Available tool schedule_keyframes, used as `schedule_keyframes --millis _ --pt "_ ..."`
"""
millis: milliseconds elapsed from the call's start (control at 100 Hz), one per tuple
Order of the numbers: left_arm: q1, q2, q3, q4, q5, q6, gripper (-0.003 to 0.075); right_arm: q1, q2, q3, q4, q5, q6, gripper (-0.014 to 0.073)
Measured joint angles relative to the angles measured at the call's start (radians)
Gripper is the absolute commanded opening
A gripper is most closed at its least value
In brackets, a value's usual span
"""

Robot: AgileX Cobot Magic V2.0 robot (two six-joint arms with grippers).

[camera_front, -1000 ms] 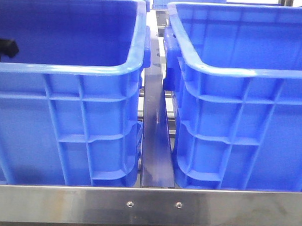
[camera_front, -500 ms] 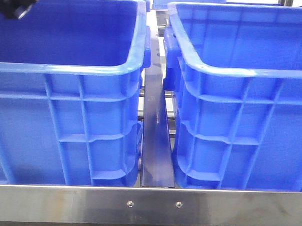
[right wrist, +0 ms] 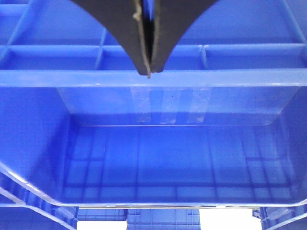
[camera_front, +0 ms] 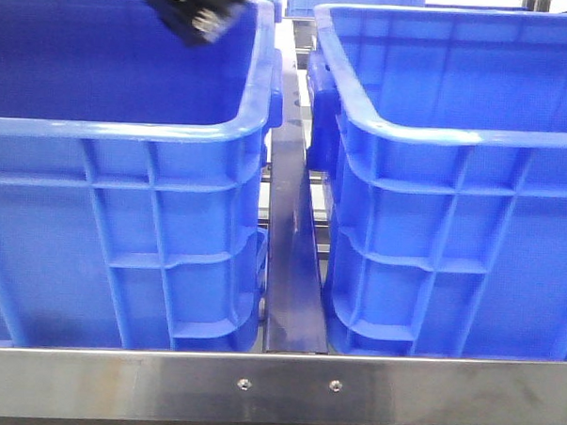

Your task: Pick red and yellow buttons and place in box

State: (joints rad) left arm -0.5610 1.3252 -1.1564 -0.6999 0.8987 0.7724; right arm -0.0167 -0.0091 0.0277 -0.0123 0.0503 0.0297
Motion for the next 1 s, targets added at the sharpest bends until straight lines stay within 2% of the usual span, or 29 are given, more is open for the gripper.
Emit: schedule_keyframes --millis 160,340,590,750,820,870,1000 --pt "-0.049 0.025 0.000 -0.051 -0.006 0.001 0.0153 0.000 0.000 0.000 0.000 -0.006 -0.001 -0.0060" --pt "-0.051 0.042 0.000 -0.063 -0.010 0.001 0.0153 0.000 0.000 -0.014 0.052 0.007 -0.001 -0.0060" --pt "-0.051 0.046 0.000 -0.076 -0.018 0.001 0.0151 0.030 0.002 -0.227 0.080 0.281 -0.001 -0.0060" --pt "-0.051 0.046 0.000 -0.076 -0.018 0.001 0.0151 0.034 0.106 -0.379 0.089 0.436 -0.001 -0.0046" --pt "-0.051 0.046 0.000 -0.077 -0.018 0.001 0.0151 0.034 0.177 -0.434 0.092 0.483 -0.001 0.0001" --pt "-0.051 0.046 0.000 -0.079 -0.018 0.001 0.0151 0.034 0.228 -0.471 0.100 0.509 -0.001 0.0068" --pt "-0.051 0.046 0.000 -0.079 -0.018 0.001 0.0151 0.034 0.361 -0.565 0.173 0.551 -0.001 0.0370"
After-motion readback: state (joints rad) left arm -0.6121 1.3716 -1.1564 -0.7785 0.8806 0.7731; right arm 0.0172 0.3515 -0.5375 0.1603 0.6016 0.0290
